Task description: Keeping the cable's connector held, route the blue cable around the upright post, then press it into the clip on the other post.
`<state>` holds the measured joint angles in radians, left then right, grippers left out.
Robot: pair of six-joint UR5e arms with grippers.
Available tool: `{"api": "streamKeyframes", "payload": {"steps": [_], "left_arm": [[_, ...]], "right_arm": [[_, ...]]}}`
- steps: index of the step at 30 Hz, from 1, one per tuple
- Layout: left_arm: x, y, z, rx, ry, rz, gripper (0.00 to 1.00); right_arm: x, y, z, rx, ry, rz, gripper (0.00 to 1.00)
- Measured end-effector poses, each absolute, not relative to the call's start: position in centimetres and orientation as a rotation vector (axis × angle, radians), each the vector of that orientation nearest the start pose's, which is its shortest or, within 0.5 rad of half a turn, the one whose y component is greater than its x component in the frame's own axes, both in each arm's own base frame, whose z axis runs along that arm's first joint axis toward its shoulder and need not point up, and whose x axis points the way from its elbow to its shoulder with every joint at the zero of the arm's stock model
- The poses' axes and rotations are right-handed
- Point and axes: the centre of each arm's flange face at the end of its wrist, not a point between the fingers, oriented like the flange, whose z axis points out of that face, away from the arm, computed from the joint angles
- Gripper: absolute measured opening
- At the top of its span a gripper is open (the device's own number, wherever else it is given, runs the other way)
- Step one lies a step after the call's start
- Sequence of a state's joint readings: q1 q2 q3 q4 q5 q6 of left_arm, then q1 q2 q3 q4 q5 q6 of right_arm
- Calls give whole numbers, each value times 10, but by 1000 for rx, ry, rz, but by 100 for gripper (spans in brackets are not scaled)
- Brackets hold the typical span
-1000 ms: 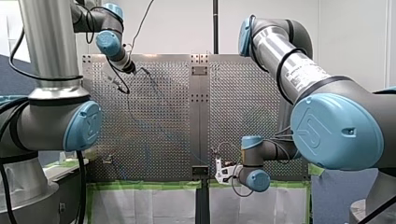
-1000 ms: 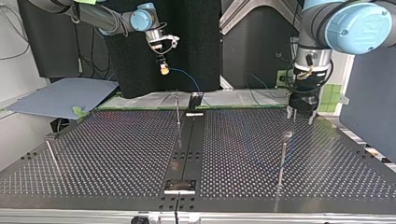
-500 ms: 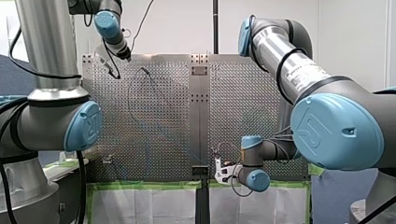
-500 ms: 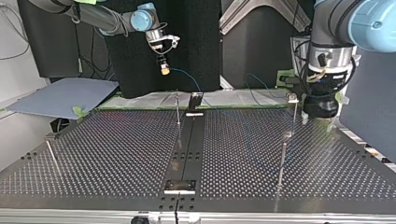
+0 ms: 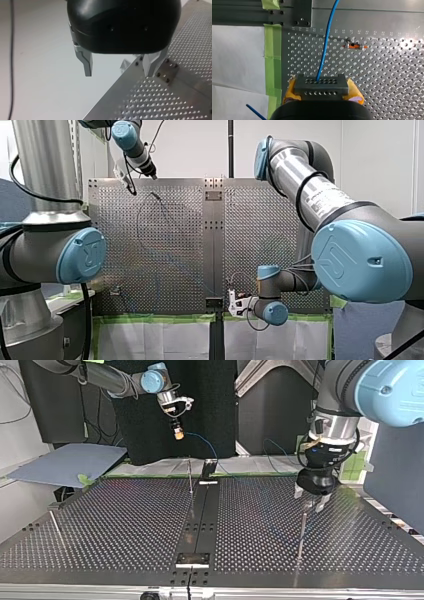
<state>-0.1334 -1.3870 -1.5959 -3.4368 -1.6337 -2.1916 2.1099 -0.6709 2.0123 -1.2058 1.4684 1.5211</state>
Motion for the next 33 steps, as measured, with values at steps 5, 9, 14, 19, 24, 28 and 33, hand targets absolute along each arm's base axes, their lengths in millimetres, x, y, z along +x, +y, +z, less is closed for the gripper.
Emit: {"api": "streamKeyframes", "payload": {"steps": [5, 9, 14, 19, 24, 28, 33], "left_arm": [[371, -190, 530, -408, 1684, -484, 98], [378, -192, 520, -397, 1711, -436, 98], [389, -189, 510, -390, 1725, -361, 98], [395, -187, 505, -366, 1727, -304, 98], [404, -187, 496, -328, 1748, -254, 98], [406, -186, 495, -297, 1750, -221, 98], [408, -185, 494, -256, 1752, -182, 98]], "right_arm": [[384, -360, -68, 1803, -859, 1544, 0], [385, -359, -68, 1805, -859, 1547, 0], [386, -358, -68, 1806, -858, 1549, 0], [386, -358, -68, 1806, -857, 1550, 0], [387, -357, -68, 1807, -857, 1550, 0], [387, -357, -68, 1808, -857, 1549, 0], [387, -357, -68, 1809, -857, 1549, 0]]}}
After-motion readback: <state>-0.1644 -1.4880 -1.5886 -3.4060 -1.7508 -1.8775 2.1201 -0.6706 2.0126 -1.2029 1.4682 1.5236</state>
